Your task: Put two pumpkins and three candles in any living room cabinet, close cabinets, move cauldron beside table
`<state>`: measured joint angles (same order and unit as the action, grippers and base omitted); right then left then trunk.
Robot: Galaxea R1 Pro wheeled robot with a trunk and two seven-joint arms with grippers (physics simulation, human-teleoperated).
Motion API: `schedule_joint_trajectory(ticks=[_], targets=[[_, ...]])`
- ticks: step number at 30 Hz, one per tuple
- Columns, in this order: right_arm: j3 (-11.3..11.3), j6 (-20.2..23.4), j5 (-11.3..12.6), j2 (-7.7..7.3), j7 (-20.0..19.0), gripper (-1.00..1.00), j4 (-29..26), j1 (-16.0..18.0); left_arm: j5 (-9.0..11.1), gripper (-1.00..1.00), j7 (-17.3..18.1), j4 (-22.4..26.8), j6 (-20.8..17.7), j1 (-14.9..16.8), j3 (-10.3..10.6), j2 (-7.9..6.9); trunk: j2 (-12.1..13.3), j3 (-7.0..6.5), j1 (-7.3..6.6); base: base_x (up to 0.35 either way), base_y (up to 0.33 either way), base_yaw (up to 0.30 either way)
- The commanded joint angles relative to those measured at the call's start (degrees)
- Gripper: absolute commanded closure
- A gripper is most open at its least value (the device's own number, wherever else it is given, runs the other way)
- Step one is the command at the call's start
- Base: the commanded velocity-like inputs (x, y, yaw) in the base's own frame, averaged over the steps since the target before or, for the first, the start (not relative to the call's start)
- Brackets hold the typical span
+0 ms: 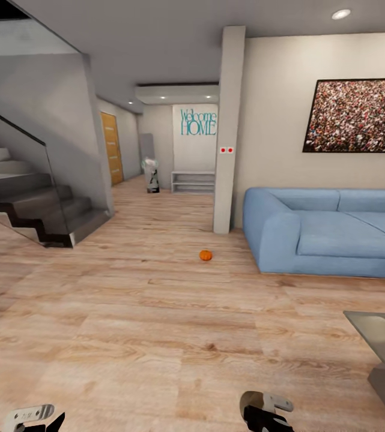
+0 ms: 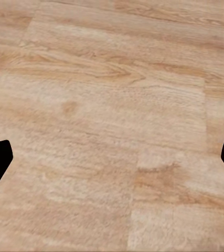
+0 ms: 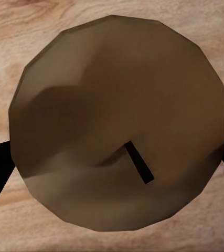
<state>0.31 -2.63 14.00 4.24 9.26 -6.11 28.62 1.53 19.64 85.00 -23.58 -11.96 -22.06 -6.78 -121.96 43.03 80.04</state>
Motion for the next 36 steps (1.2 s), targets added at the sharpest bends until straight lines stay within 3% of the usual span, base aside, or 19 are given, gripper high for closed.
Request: schedule_joint_trajectory(ticks=[1, 10, 19, 36], targets=[[0.0, -0.3, 0.4, 0.01, 0.0, 1.00, 0.0, 0.0, 0.1, -1.00, 0.2, 0.0, -0.4, 0.0, -0.1, -0.01, 0.0, 0.05, -0.01, 0.000, 0.066, -0.026], [0.0, -0.3, 0.5, -0.02, 0.0, 1.00, 0.0, 0.0, 0.2, -1.00, 0.3, 0.0, -0.4, 0.1, -0.1, 0.01, 0.0, -0.01, -0.01, -0.042, 0.225, -0.117], [0.0, -0.2, 0.5, -0.02, 0.0, 1.00, 0.0, 0.0, 0.2, -1.00, 0.3, 0.0, -0.4, 0.1, -0.1, 0.01, 0.0, -0.15, -0.01, -0.194, 0.253, -0.267], [0.0, -0.2, 0.5, -0.02, -0.1, 1.00, 0.0, 0.0, 0.1, -1.00, 0.3, 0.0, 1.0, 0.0, -0.1, -0.14, 0.0, -0.16, -0.01, -0.126, 0.115, -0.291]])
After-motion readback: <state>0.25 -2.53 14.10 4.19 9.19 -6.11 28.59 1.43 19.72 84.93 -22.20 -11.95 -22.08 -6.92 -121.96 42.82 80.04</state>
